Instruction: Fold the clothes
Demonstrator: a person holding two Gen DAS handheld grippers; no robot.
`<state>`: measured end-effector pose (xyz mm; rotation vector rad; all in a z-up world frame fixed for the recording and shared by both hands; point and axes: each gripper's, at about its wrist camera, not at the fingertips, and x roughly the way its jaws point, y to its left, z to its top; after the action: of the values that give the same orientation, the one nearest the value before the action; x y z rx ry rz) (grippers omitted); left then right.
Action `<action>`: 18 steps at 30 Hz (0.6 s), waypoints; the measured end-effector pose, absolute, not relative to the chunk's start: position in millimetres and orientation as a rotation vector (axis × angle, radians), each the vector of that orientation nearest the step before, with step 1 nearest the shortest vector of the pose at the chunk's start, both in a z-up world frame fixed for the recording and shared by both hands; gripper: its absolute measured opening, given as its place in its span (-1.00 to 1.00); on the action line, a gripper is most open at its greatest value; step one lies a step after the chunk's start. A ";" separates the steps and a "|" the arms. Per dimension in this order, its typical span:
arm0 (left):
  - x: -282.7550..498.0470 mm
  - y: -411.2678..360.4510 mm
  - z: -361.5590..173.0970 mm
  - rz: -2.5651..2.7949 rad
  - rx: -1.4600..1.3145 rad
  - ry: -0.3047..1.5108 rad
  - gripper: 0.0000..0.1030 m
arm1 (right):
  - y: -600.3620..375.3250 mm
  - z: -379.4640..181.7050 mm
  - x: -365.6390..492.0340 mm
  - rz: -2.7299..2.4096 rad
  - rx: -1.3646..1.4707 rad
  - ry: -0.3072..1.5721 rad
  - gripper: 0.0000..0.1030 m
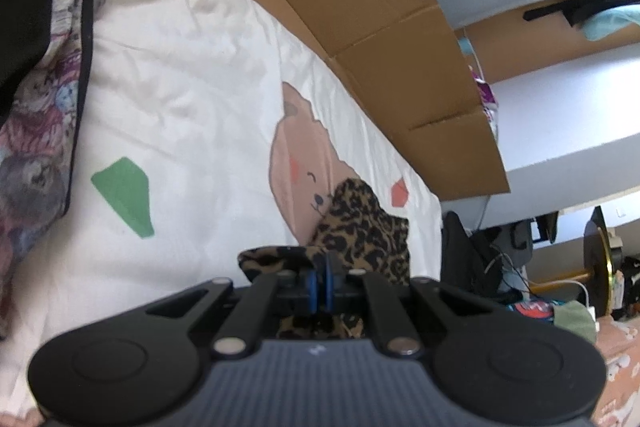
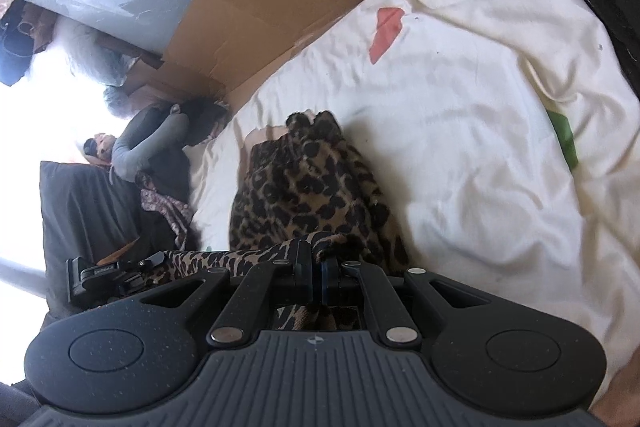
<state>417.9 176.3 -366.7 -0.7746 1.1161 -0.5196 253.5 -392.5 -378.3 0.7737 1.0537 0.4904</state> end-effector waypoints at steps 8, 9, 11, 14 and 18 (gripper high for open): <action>434.6 168.7 -399.7 -0.460 -0.737 1.158 -0.91 | -389.9 -408.3 272.2 0.433 0.793 1.098 -0.92; 435.6 168.0 -404.3 -0.456 -0.735 1.168 -0.90 | -390.4 -411.6 273.1 0.427 0.798 1.102 -0.91; 436.9 167.3 -410.9 -0.457 -0.742 1.186 -0.88 | -391.0 -414.7 274.4 0.421 0.808 1.115 -0.90; 436.5 166.3 -416.5 -0.464 -0.747 1.221 -0.61 | -391.8 -413.0 274.3 0.439 0.823 1.123 -0.50; 430.0 160.2 -419.2 -0.501 -0.724 1.251 -0.31 | -392.4 -406.3 270.4 0.474 0.833 1.111 -0.04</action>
<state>430.0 160.2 -419.2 -0.7243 1.2512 -0.5005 270.4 -392.4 -406.3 0.8334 1.1112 0.4741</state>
